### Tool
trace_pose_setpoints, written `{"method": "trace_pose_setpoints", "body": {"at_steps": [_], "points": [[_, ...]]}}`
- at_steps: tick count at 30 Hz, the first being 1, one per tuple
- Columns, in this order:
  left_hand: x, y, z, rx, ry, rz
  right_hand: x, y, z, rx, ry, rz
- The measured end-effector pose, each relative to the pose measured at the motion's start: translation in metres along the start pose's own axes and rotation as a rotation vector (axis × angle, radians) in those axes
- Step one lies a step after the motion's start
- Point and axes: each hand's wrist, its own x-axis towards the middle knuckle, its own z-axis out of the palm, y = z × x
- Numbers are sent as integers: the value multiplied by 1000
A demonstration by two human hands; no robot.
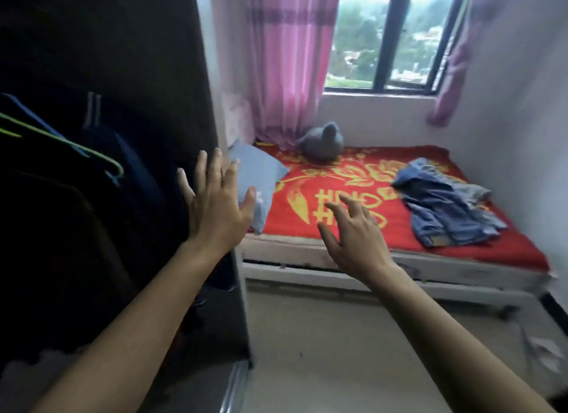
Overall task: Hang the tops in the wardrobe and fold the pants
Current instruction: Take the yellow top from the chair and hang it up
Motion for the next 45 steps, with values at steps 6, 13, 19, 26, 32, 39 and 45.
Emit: {"method": "trace_pose_setpoints", "body": {"at_steps": [6, 13, 19, 26, 32, 39, 45], "points": [[-26, 191, 23, -236, -96, 248, -111, 117, -101, -187, 233, 310], [-155, 389, 35, -413, -209, 584, -317, 220, -175, -268, 272, 673], [-330, 527, 48, -466, -452, 787, -542, 288, -211, -343, 105, 1029], [-483, 634, 41, -367, -671, 1097, -742, 325, -219, -297, -15, 1439], [-561, 690, 85, -307, -759, 1336, -829, 369, -191, -218, -74, 1664], [-656, 731, 193, -221, -1052, 1467, -896, 429, -96, 42, -165, 1923], [-733, 754, 290, -35, -1205, 1587, -931, 486, 0, 553, 181, 2358]]}}
